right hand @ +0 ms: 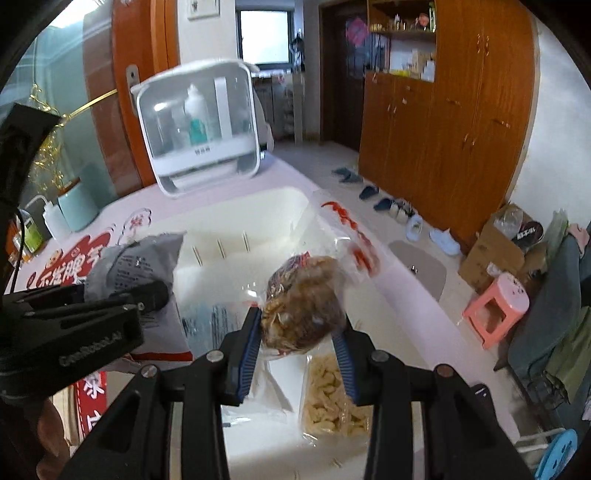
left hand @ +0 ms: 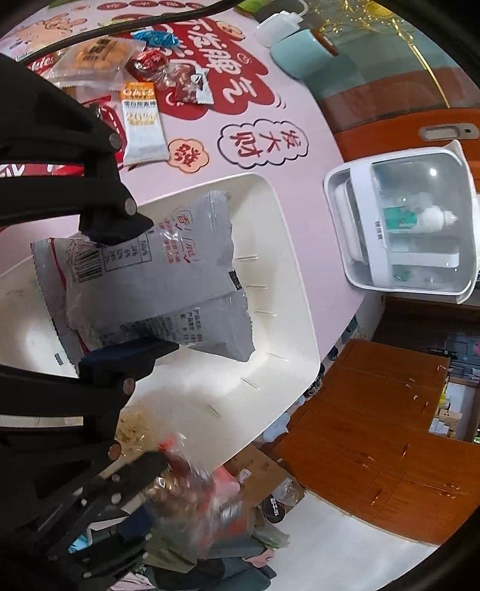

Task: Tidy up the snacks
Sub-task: 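Carry both pouches into the white tray and open both tools, then move both tools back over the remaining snacks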

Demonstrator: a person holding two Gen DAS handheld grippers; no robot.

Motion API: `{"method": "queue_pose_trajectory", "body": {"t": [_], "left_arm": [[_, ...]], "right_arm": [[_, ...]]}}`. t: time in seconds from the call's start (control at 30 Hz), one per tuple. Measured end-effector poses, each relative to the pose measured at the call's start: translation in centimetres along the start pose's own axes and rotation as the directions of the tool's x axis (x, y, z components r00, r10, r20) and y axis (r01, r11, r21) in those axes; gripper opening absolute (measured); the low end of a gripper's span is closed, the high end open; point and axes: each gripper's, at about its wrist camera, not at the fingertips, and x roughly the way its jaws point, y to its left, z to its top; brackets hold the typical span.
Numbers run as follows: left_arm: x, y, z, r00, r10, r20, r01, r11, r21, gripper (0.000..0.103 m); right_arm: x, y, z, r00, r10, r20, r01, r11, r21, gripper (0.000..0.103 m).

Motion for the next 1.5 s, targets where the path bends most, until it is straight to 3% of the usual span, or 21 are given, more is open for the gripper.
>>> {"method": "queue_pose_trajectory", "body": {"t": [0.07, 0.13, 0.17, 0.2, 0.3, 0.6, 0.83, 1.17, 1.5], "left_arm": [[0.0, 0.3, -0.1, 1.000, -0.010, 0.000, 0.010, 1.000, -0.007, 0.054], [-0.4, 0.7, -0.1, 0.999, -0.025, 0.019, 0.026, 0.999, -0.024, 0.084], [-0.9, 0.9, -0.2, 0.999, -0.034, 0.033, 0.035, 0.999, -0.035, 0.088], [-1.5, 1.3, -0.3, 0.997, -0.052, 0.053, 0.054, 0.997, -0.048, 0.089], [-3.1, 1.8, -0.3, 0.995, -0.069, 0.071, 0.074, 0.995, -0.064, 0.089], [-7.8, 2.9, -1.3, 0.991, 0.001, 0.133, 0.008, 0.998, -0.063, 0.089], [-13.7, 4.4, -3.0, 0.979, 0.024, 0.201, -0.010, 0.997, -0.071, 0.089], [-24.7, 9.6, -7.9, 0.932, 0.142, 0.333, -0.109, 0.987, -0.116, 0.093], [-31.8, 17.9, -13.8, 0.879, 0.296, 0.374, -0.206, 0.943, -0.262, 0.098]], "right_arm": [[0.4, 0.0, -0.4, 1.000, 0.015, -0.015, -0.015, 1.000, -0.001, 0.039], [0.4, 0.0, -0.6, 1.000, 0.021, -0.017, -0.021, 1.000, 0.001, 0.041], [0.3, 0.0, -0.6, 1.000, 0.025, -0.016, -0.025, 1.000, 0.003, 0.046], [0.2, 0.0, -0.7, 0.999, 0.032, -0.015, -0.032, 0.999, 0.008, 0.051], [-0.5, 0.0, -0.8, 0.999, 0.051, -0.003, -0.050, 0.999, 0.017, 0.053], [-3.1, 0.7, -0.6, 0.997, 0.069, 0.029, -0.070, 0.997, 0.013, 0.053], [-7.6, 1.6, -0.4, 0.993, 0.079, 0.092, -0.078, 0.997, -0.013, 0.053], [-14.3, 4.8, -1.3, 0.975, 0.132, 0.178, -0.117, 0.989, -0.093, 0.053], [-17.2, 10.9, -2.5, 0.950, 0.251, 0.188, -0.211, 0.955, -0.207, 0.056]]}}
